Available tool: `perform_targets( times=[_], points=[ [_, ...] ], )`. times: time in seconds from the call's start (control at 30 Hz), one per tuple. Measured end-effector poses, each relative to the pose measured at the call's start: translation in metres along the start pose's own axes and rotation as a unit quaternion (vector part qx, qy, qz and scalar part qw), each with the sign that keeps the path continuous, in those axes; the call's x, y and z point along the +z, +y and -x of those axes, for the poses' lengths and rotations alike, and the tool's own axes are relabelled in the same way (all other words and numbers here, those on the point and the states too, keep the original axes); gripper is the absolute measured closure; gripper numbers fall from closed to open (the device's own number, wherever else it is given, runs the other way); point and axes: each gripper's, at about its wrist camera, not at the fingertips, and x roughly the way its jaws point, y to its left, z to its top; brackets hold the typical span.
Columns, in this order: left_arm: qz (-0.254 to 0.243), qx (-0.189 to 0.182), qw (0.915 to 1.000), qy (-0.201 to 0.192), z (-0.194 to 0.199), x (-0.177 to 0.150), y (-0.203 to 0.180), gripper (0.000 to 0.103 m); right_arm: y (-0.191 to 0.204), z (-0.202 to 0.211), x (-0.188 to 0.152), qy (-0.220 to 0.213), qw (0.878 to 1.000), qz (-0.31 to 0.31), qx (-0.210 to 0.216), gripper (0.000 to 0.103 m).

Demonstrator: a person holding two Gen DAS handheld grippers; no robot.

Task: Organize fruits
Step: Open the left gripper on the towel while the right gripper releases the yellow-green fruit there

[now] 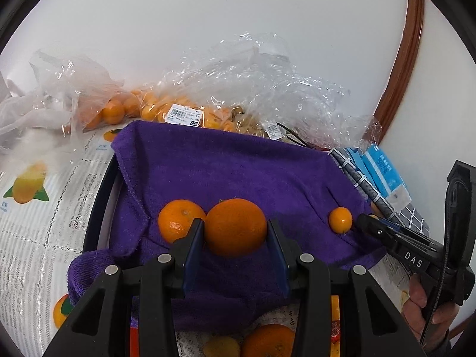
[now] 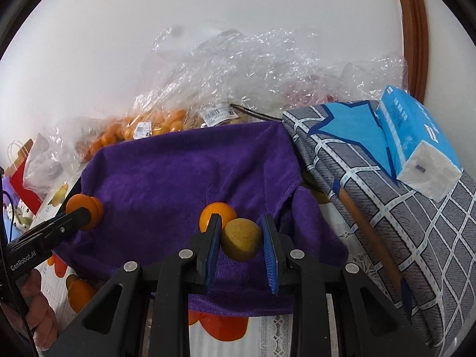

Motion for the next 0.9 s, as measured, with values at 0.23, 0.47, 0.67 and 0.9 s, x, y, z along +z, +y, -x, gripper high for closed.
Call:
perform_targets(
  times=[0.23,0.47,0.67,0.9],
  points=[
    [0.001,-0.004,1.0000,0.006,-0.002,0.000,0.000,0.063,-0.002,-0.007,-0.001,0.015,1.000,-0.005,-0.005,0.076],
    [-0.012,-0.006,0.9999,0.010,-0.004,-0.001,-0.006,0.063,0.002,-0.006,-0.002,0.011,1.000,0.002,-0.008,0.076],
    [-0.013,-0.009,0.9998,0.013,-0.005,-0.001,-0.007,0.062,0.003,-0.005,-0.001,0.009,1.000,0.006,-0.014,0.068],
    [-0.022,-0.024,0.9993,-0.017,0.006,-0.001,-0.010,0.062,0.012,0.008,-0.004,-0.021,0.999,0.033,-0.033,0.061]
  ],
)
